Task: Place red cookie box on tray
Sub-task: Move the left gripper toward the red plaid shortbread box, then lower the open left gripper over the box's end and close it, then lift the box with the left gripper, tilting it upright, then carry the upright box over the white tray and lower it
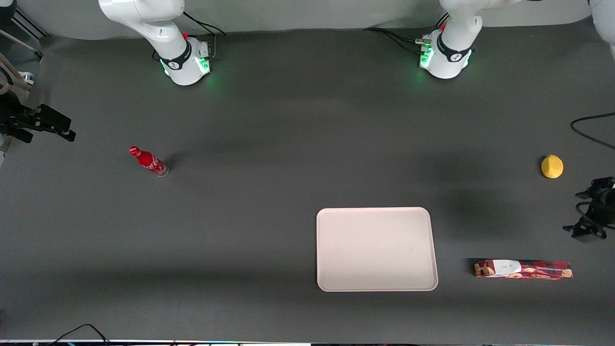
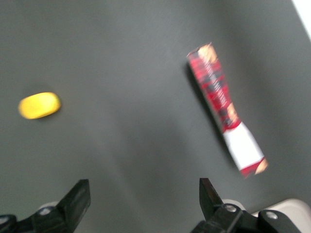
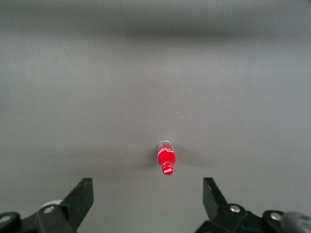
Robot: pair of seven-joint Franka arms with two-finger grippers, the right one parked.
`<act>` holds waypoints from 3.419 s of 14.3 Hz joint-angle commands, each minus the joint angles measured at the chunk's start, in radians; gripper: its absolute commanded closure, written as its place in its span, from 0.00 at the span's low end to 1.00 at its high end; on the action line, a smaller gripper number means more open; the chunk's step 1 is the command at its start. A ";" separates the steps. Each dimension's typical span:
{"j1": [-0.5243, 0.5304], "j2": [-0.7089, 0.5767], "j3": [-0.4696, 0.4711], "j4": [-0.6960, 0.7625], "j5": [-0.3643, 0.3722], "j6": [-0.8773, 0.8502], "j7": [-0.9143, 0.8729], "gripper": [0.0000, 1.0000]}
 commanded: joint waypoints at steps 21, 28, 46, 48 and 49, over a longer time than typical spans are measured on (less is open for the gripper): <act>0.003 0.387 -0.020 -0.043 -0.015 0.836 -0.225 1.00; 0.002 0.320 -0.018 0.020 -0.002 0.655 -0.219 1.00; -0.061 0.300 -0.440 0.168 0.193 0.067 0.700 1.00; -0.076 0.344 -0.444 0.144 0.195 0.120 0.701 1.00; -0.085 0.362 -0.444 0.137 0.201 0.158 0.689 1.00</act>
